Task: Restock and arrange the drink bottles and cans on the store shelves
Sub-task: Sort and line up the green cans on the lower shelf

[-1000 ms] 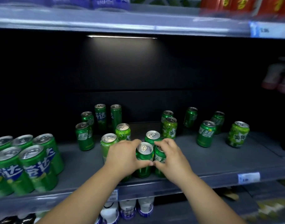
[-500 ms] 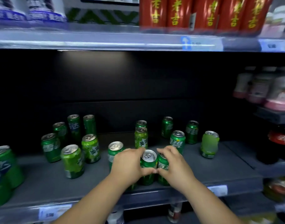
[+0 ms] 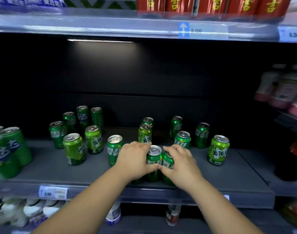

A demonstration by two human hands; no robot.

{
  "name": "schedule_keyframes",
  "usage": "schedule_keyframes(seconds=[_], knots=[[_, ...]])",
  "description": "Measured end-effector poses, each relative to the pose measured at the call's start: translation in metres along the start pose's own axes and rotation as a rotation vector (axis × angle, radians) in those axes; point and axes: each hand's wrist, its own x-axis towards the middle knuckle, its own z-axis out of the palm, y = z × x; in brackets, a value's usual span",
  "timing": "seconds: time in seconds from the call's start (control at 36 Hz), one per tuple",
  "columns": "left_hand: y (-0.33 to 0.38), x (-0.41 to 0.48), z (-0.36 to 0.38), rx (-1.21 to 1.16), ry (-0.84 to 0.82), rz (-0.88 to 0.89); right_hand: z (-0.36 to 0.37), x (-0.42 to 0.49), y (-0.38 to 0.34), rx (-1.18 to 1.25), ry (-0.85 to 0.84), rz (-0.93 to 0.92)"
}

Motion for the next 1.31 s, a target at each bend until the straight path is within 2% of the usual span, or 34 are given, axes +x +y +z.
schedule_keyframes(seconds=[0.14, 0.39, 0.78, 0.97, 1.11, 1.19, 1.31], knots=[[-0.004, -0.004, -0.010, -0.157, -0.030, 0.004, -0.019, 0.010, -0.009, -0.033, -0.037, 0.012], [-0.032, -0.015, -0.037, -0.081, 0.013, -0.063, -0.034, 0.049, -0.055, 0.074, -0.073, -0.139], [-0.172, -0.031, -0.090, 0.007, -0.049, -0.337, -0.001, 0.140, -0.164, 0.070, -0.257, -0.212], [-0.242, 0.000, -0.098, 0.057, -0.110, -0.293, 0.025, 0.192, -0.202, -0.029, -0.313, -0.199], [-0.291, 0.030, -0.096, 0.076, -0.172, -0.221, 0.041, 0.231, -0.222, -0.020, -0.370, -0.098], [-0.317, 0.049, -0.095, 0.051, -0.222, -0.218, 0.053, 0.252, -0.230, 0.009, -0.348, -0.059], [-0.347, 0.076, -0.088, 0.003, -0.194, -0.175, 0.076, 0.279, -0.238, 0.029, -0.317, -0.014]])
